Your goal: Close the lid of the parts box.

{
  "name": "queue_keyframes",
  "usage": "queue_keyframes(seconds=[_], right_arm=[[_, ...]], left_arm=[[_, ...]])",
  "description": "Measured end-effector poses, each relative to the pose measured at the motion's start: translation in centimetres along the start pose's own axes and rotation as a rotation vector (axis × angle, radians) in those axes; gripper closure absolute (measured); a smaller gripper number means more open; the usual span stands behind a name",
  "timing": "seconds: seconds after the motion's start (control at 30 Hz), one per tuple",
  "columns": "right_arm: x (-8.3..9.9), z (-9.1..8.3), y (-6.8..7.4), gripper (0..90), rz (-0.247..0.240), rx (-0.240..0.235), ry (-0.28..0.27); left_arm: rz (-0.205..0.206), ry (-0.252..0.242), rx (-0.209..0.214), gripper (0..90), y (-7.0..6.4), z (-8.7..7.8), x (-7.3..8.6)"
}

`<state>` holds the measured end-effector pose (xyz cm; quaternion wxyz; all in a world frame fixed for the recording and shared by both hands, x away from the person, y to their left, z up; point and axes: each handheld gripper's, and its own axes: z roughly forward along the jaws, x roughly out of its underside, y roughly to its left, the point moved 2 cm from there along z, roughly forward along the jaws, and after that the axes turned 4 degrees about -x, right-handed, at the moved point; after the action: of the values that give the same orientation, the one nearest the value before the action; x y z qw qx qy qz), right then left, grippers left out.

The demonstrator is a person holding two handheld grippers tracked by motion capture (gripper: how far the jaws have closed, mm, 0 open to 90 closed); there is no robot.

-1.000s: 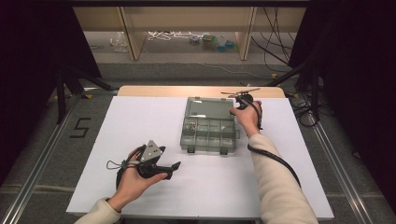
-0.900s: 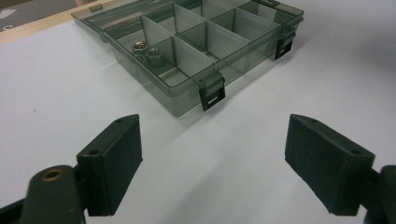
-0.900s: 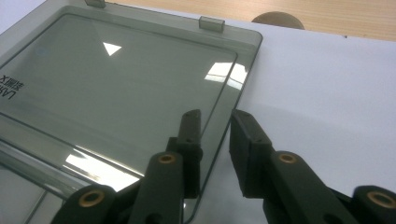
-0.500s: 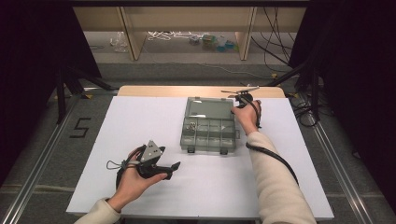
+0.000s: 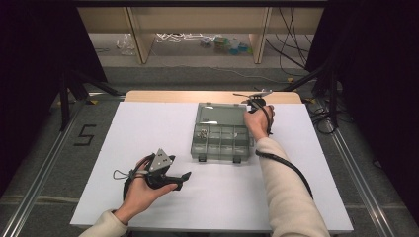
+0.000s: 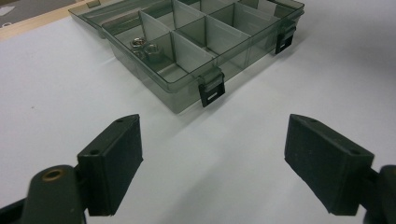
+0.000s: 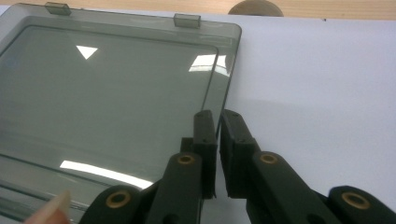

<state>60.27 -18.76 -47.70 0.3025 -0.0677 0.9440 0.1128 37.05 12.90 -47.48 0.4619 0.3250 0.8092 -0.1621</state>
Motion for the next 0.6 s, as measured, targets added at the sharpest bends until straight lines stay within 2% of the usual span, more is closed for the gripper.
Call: queue_keyframes(seconds=[0.07, 0.13, 0.17, 0.2, 0.27, 0.37, 0.4, 0.43, 0.47, 0.53, 0.57, 0.6], right_arm=[[0.0, 0.0, 0.0, 87.2, -0.018, 0.016, -0.005], [0.0, 0.0, 0.1, 87.8, -0.011, 0.025, -0.006], [0.0, 0.0, 0.1, 88.1, -0.008, 0.025, -0.011], [0.0, 0.0, 0.1, 88.3, -0.009, 0.028, -0.016], [0.0, -0.1, 0.4, 88.6, 0.039, 0.027, -0.017], [0.0, -0.1, 0.3, 88.9, 0.01, 0.031, -0.051], [0.0, -0.2, 0.4, 88.9, 0.013, 0.031, -0.05], [0.1, -0.3, 0.6, 89.0, 0.038, 0.024, -0.055], [0.1, -0.4, 0.5, 89.1, 0.04, 0.022, -0.058], [0.2, -0.4, 0.5, 89.1, 0.042, 0.015, -0.068], [0.2, -0.5, 0.5, 89.1, 0.04, 0.014, -0.074], [0.3, -0.5, 0.4, 89.2, 0.029, 0.015, -0.085]], left_arm=[[0.0, 0.004, -0.007, 18.9, 0.0, 0.0, 0.0], [0.019, 0.012, -0.008, 19.0, 0.2, -0.1, 0.0], [-0.002, 0.003, -0.008, 18.9, 0.1, 0.0, 0.0], [0.002, 0.015, -0.009, 18.9, 0.3, -0.1, 0.0], [-0.016, 0.007, -0.015, 19.0, 0.5, 0.0, 0.0], [-0.033, 0.005, -0.019, 19.2, 0.9, 0.0, 0.0], [-0.043, 0.004, -0.021, 19.3, 1.0, 0.0, -0.1], [-0.046, 0.001, -0.019, 19.6, 1.3, 0.1, -0.2], [-0.043, 0.005, -0.02, 20.0, 1.4, 0.1, -0.2], [-0.064, -0.013, -0.021, 21.0, 1.8, 0.4, -0.7], [-0.048, -0.012, -0.019, 21.4, 2.1, 0.5, -1.0], [-0.067, -0.028, -0.017, 21.9, 2.2, 0.7, -1.3]])
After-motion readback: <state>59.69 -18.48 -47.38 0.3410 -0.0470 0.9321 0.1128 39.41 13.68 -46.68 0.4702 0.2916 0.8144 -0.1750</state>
